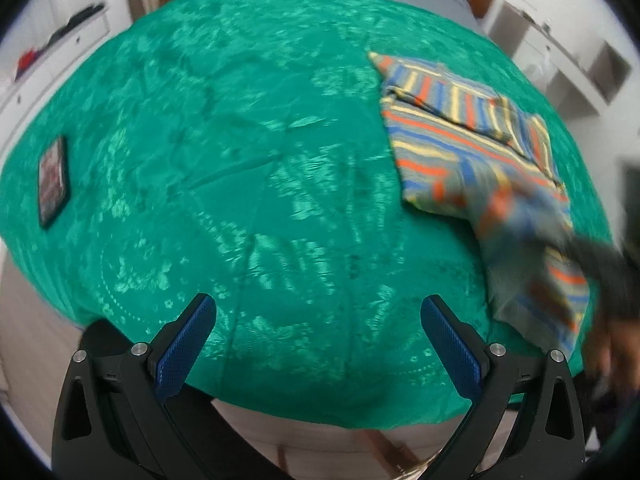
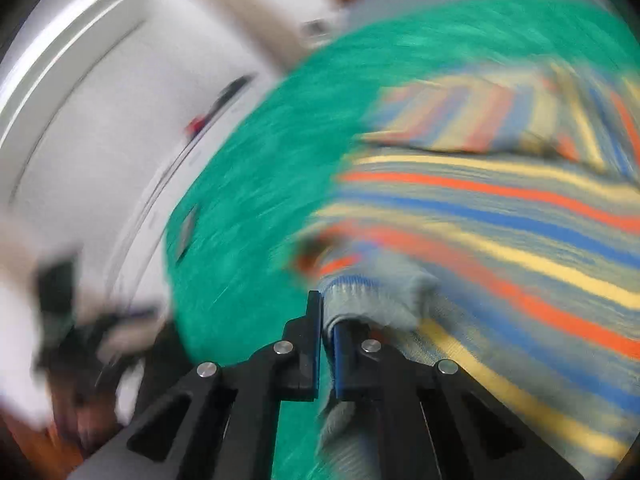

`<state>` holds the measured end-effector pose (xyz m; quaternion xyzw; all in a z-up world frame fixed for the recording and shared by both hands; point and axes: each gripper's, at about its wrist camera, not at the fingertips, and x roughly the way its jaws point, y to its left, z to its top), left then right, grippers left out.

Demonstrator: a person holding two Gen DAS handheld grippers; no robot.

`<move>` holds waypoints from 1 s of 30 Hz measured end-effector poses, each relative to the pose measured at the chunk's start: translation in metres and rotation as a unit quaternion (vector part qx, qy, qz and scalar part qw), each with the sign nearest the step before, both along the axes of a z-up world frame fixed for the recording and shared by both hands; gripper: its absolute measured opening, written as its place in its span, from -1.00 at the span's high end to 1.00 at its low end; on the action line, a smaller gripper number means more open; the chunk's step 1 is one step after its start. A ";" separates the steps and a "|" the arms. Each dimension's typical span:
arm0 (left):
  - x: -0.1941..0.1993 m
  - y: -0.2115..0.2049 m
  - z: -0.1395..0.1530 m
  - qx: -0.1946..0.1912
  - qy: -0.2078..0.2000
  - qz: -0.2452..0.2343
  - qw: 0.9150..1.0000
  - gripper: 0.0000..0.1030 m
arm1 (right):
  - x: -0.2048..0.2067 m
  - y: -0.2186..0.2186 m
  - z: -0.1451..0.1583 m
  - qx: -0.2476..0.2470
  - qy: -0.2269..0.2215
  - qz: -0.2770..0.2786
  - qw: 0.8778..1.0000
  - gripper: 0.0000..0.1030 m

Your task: Fold small clothes

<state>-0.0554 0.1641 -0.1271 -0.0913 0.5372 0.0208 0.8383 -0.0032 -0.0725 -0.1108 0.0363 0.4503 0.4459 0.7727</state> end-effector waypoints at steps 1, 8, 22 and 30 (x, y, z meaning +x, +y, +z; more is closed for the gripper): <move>0.001 0.006 -0.004 -0.017 0.001 0.007 1.000 -0.99 | -0.014 0.007 0.001 -0.014 -0.010 0.036 0.999 0.90; 0.010 0.003 -0.045 -0.080 0.035 -0.023 0.996 -0.99 | -0.127 0.022 -0.026 -0.136 -0.026 0.154 0.978 0.01; 0.005 -0.085 -0.084 -0.035 0.076 -0.119 0.989 0.61 | -0.091 -0.247 -0.058 -0.099 0.143 -0.250 0.952 0.02; -0.002 -0.073 -0.037 0.002 0.048 -0.150 0.988 0.96 | -0.106 -0.237 -0.025 -0.128 0.123 -0.243 0.954 0.88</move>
